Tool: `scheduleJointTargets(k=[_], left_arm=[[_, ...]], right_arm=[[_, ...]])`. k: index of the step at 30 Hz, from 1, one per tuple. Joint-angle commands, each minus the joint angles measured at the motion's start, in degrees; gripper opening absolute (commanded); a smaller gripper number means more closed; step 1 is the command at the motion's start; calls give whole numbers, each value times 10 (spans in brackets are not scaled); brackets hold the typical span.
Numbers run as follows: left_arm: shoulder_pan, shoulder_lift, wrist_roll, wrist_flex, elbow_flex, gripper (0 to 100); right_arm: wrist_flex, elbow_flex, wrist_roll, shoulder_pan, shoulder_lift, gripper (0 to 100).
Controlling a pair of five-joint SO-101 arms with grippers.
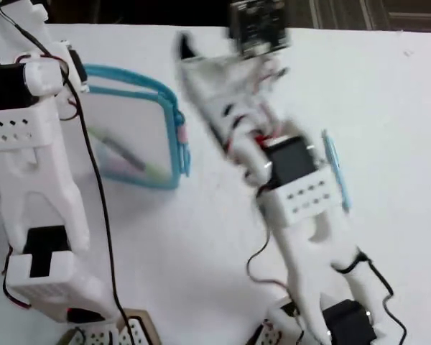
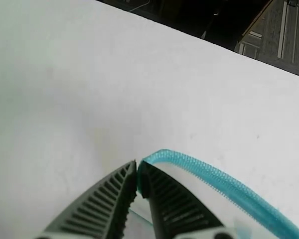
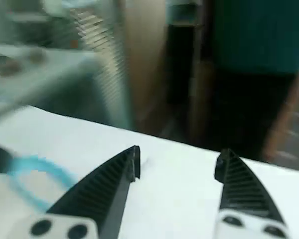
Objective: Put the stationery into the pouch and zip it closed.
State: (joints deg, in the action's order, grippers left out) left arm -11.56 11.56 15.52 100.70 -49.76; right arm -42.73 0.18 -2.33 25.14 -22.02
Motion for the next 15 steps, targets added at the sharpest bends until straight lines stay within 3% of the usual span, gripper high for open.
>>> scheduleJointTargets(k=[1, 4, 9, 15], left_arm=[[-2, 2, 6, 4, 14, 23], [-2, 2, 6, 4, 14, 23], [-2, 2, 6, 4, 15, 23], [0, 3, 5, -3, 19, 23]], right_arm=[[-95, 0, 85, -117, 2, 247], [-160, 24, 170, -210, 46, 247], [-167, 47, 265, -342, 160, 247], [-147, 27, 295, -387, 332, 247]])
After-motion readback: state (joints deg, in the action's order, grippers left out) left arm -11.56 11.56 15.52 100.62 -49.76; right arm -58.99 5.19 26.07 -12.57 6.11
